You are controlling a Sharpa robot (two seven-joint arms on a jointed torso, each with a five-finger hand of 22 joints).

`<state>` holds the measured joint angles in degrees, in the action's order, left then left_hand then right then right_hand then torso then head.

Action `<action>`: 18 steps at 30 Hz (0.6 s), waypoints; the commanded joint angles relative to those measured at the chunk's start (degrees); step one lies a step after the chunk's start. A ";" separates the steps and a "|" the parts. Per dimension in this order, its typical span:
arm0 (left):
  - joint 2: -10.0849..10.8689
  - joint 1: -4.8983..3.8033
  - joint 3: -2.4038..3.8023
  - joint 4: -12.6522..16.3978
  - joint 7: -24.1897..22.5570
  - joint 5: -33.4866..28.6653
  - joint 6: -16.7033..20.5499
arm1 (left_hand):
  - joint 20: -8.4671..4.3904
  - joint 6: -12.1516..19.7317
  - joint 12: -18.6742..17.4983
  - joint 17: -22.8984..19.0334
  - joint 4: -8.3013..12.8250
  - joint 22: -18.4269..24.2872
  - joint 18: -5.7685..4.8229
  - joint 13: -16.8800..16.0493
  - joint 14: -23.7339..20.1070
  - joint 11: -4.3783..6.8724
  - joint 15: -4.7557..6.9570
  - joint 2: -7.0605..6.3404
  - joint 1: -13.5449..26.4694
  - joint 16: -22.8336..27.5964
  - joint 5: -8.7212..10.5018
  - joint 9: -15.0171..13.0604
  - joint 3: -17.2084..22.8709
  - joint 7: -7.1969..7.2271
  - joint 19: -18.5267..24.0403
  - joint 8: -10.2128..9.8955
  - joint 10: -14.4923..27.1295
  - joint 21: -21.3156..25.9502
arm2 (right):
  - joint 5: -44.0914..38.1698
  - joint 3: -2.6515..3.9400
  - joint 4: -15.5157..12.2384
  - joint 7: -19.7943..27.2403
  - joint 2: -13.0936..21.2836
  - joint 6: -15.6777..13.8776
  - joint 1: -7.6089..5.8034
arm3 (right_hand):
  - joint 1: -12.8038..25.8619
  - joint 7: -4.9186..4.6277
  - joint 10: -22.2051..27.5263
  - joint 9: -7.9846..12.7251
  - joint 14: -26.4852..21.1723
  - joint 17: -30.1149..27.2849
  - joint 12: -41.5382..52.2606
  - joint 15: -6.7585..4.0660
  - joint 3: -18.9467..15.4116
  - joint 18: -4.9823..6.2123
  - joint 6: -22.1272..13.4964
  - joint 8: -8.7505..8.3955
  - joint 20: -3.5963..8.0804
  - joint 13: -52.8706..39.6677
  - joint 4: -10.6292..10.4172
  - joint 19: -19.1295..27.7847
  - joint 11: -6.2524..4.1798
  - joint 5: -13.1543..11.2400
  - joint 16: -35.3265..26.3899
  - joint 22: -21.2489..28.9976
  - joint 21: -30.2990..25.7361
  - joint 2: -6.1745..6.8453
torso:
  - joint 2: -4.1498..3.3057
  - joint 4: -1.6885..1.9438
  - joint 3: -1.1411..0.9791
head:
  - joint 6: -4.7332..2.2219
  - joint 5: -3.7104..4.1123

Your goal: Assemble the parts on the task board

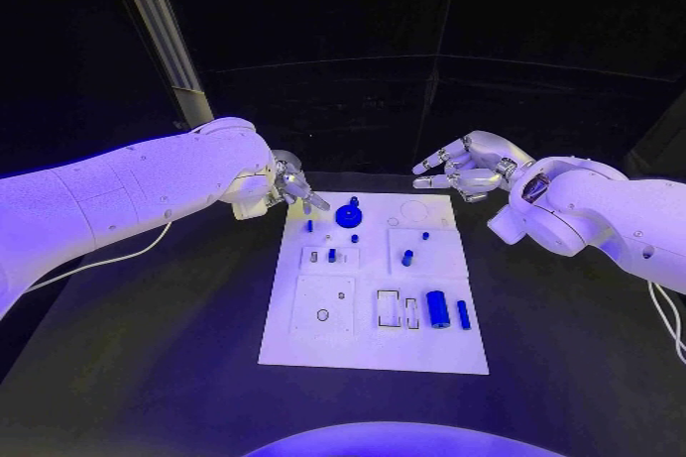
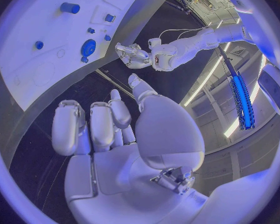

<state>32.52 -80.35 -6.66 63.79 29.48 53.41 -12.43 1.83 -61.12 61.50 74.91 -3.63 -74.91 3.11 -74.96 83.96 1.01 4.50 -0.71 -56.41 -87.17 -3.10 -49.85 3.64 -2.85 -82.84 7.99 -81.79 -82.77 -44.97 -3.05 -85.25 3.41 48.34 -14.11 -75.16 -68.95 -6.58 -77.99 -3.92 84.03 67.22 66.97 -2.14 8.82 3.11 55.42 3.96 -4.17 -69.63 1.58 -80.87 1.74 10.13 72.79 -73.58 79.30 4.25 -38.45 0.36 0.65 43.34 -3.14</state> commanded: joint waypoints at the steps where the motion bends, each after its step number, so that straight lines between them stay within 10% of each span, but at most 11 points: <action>1: -1.27 0.14 0.00 -2.59 -0.04 2.29 -3.57 | 0.12 -0.48 0.30 11.29 0.01 -5.22 -0.30 -0.21 5.10 0.14 0.09 0.72 -0.26 -0.04 0.15 -0.01 -0.65 -0.02 -0.20 0.40 -0.04 0.18 | 0.25 0.04 -0.01 0.49 -0.17 0.01 -0.11 | 0.59 -0.09 -0.05 0.03 0.85 0.00 -0.21 -0.34 -0.21 0.77 0.45 -0.25 0.24 0.09 0.16 0.21 0.07 0.24 -0.33 0.02 -0.32 -0.19 | -0.09 -0.08 0.06 | 0.02 -0.04; 18: -5.98 1.56 -0.16 -10.92 -0.98 3.83 -7.89 | -0.02 -0.98 0.24 11.37 0.07 -5.33 -0.31 -0.20 5.12 0.34 0.26 1.81 -1.21 -0.11 0.05 -0.50 -1.69 0.23 -0.26 1.26 -0.01 0.15 | 0.25 0.04 0.17 0.58 -0.58 0.14 -0.10 | 0.59 -0.09 -0.05 0.03 0.85 0.00 -0.21 -0.34 -0.21 0.77 0.45 -0.25 0.24 0.09 0.16 0.21 0.07 0.24 -0.33 0.02 -0.32 -0.19 | 0.07 0.00 0.00 | 0.34 -0.19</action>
<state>26.68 -78.83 -6.82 53.32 29.22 56.39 -17.80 1.83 -61.75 61.50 74.91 -3.59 -74.91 3.11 -74.95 83.96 1.02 4.50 0.62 -57.75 -87.17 -3.10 -50.27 2.34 -2.66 -82.84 8.93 -81.79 -82.77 -44.94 -3.04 -85.04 3.44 47.83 -14.10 -75.15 -68.68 -6.58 -77.99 -3.92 84.03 67.22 66.97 -2.14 8.81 3.11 55.42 3.96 -4.17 -69.63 1.58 -80.87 1.74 10.13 72.80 -73.58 79.31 3.98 -38.41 0.29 0.69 43.64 -3.26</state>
